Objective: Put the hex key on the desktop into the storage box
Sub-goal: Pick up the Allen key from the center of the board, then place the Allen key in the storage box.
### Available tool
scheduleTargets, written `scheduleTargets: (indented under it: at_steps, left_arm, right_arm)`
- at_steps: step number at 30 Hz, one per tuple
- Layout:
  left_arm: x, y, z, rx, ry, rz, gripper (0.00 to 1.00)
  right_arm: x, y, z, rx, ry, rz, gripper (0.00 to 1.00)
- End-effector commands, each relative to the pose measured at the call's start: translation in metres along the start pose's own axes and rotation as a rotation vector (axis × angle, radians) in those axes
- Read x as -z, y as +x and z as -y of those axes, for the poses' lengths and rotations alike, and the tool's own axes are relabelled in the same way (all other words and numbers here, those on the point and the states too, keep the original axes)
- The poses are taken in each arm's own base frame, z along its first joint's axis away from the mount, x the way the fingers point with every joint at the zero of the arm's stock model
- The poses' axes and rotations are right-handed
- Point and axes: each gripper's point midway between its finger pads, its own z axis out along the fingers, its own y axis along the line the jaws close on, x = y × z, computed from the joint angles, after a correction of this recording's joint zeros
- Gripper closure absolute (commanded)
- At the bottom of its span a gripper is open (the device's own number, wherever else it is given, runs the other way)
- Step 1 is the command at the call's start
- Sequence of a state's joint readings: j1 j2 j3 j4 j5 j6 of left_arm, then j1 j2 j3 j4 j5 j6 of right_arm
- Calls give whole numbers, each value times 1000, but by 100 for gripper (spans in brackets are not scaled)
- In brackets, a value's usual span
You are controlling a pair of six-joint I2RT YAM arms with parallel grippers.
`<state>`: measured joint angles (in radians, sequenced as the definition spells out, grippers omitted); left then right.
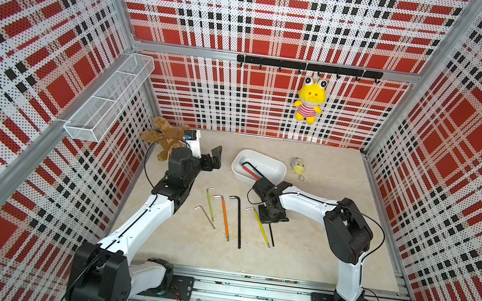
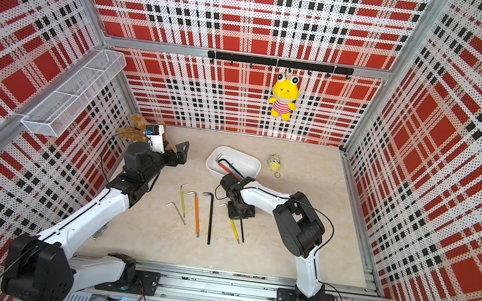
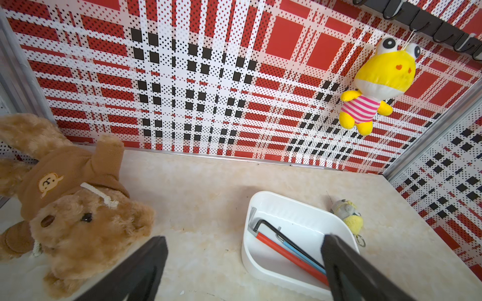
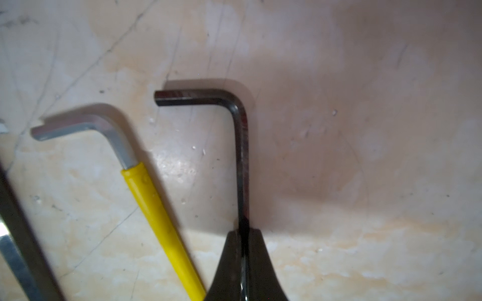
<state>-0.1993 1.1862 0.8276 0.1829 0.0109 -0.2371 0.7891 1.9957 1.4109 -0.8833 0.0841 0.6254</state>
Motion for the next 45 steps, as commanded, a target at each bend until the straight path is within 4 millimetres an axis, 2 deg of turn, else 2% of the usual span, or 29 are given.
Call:
scheduleTargets:
  at_steps: [1,7,9,15,21,26,30,34,40,45]
  left_arm:
    - [7,-13,5,-15,2,32,1]
    - [7,-13,5,-15,2,33,1]
    - [7,-14,5,-15,2,34,1]
    - [7,-14,5,-15,3,35,1]
    - [10,-16,5,-16,-3,44,1]
    - [11,-17,5,-16,-3,47,1]
    - [13,-18,4,-18,-11,53,1]
    - [15,-20,2,-25,-26,56,1]
    - [15,-21,0,-31,-37,57,1]
    - [13,-21,0,-32,-34,54,1]
  right_arm:
    - [18,-12,-3,27,3,45,100]
    - [41,-23,-15,61,-64,92,100]
    - [50,-29,-20,120,-87,114,100]
    - [96,-58,-47,285,-233,238,100]
    - [144,-107,-56,428,-383,413,100]
    - [163,-164,-38,583,-345,549,100]
    - [158,-209,-27,636,-316,595,100]
    - [132,-238,-25,667,-251,590,100]
    - [82,-246,-26,681,-220,549,100]
    - [56,-245,-21,690,-184,505,100]
